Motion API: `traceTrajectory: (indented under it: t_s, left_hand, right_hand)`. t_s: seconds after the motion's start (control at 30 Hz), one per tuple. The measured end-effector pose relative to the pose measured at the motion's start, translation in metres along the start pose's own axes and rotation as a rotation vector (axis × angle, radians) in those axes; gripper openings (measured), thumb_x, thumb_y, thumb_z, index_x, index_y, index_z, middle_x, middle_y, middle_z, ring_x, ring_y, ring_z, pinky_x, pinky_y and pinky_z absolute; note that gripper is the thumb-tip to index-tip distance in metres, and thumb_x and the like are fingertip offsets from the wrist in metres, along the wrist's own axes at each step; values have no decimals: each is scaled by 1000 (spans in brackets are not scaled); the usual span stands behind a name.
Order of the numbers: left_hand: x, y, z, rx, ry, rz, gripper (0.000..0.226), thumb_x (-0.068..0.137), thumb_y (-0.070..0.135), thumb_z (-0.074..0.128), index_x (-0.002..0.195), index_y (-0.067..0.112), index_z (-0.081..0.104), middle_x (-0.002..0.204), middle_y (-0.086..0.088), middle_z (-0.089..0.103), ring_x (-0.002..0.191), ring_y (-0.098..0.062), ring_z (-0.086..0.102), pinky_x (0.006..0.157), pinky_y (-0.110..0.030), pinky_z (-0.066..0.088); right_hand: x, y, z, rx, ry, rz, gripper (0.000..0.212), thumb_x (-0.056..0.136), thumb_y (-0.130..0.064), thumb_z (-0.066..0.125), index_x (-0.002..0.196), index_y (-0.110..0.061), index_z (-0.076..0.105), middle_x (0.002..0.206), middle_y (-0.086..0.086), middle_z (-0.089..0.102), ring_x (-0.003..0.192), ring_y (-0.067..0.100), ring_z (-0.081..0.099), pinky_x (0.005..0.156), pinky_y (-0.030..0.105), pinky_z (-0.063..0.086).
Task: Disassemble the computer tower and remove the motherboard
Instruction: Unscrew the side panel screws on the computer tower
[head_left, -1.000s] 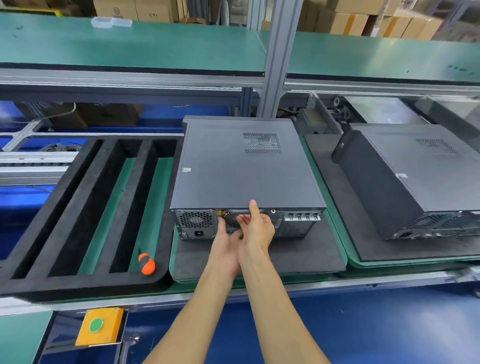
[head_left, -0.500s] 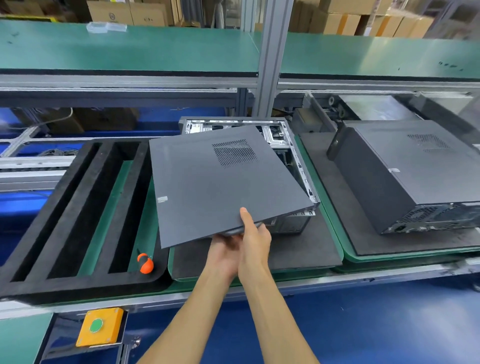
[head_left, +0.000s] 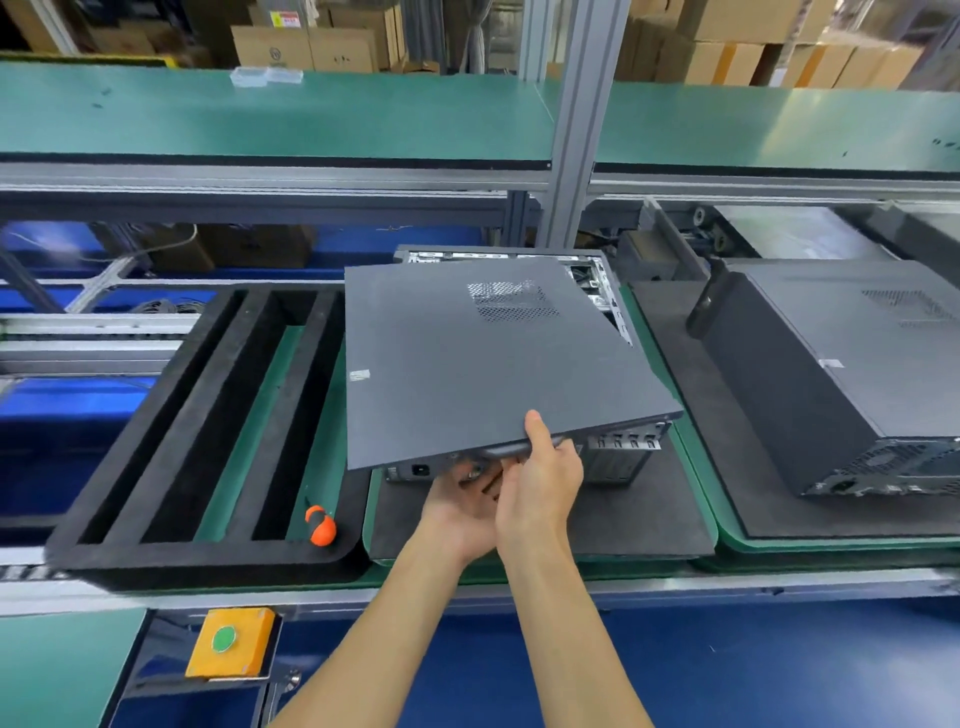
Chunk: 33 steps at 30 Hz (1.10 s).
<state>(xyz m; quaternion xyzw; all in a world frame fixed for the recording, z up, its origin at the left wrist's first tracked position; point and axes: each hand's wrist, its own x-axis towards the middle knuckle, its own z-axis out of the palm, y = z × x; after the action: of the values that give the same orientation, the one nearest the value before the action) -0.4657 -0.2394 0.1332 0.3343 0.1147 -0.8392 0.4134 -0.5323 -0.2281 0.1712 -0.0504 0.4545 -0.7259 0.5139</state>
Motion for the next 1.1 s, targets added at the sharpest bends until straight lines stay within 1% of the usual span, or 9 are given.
traceTrajectory:
  t_s: [0.13,0.2,0.33,0.4,0.57,0.7,0.8,0.97,1.1]
  left_hand:
    - [-9,20,-8,5,24,55,32,103,26,44,111,4,67,98,-13,74,83,-30,73,62,-40,59]
    - [-19,38,-15,-78,16,148,36,104,28,41,105,4,67,102,-14,74,84,-30,74,67,-42,59]
    - [-49,91,-34,-315,-15,384,35,102,28,42,111,2,63,107,-15,73,94,-29,71,79,-45,55]
    - [-69,123,-44,-244,13,478,33,100,28,46,111,1,62,106,-17,72,95,-29,70,79,-45,56]
    - [-118,214,-62,416,606,966,30,99,22,45,122,9,59,112,-11,68,89,-19,65,88,-38,51]
    - [-146,271,-67,734,564,820,27,96,38,58,110,17,67,96,-4,71,86,-18,68,71,-33,56]
    - [-145,304,-76,773,473,740,26,90,37,68,111,21,69,106,-3,70,93,-17,67,60,-28,55]
    - [-114,339,-110,939,651,810,53,88,33,71,137,20,55,128,1,59,94,-15,58,60,-27,45]
    - [-97,359,-138,902,643,778,56,89,41,68,140,22,54,113,11,61,84,-3,56,57,-24,42]
  right_hand:
    - [-11,2,23,-79,-36,-151,4,98,-12,65,98,-16,65,82,-6,76,77,13,73,66,25,57]
    - [-18,6,37,-101,-72,-222,8,98,-11,64,100,-19,65,87,-11,76,82,9,73,71,22,56]
    - [-32,24,67,-174,-145,-302,8,99,-12,63,94,-12,56,67,-25,64,64,-4,57,67,13,50]
    - [-41,36,86,-206,-192,-300,15,99,-11,62,89,-14,52,61,-26,59,58,-7,52,64,9,47]
    - [-57,80,136,-279,-237,-312,28,99,-13,63,79,-19,44,70,-9,46,53,-5,46,60,8,42]
    - [-65,130,168,-305,-262,-318,17,98,-12,63,89,-21,53,72,-15,55,63,-4,55,67,10,45]
    - [-69,164,186,-330,-280,-319,7,99,-10,61,102,-13,57,69,-25,58,67,-5,57,70,7,46]
    - [-77,207,214,-371,-331,-329,30,98,-4,60,108,-33,58,82,-24,68,78,-4,64,75,8,47]
    - [-71,237,227,-466,-374,-288,32,97,-8,62,128,-16,57,90,-19,68,82,0,64,78,11,49]
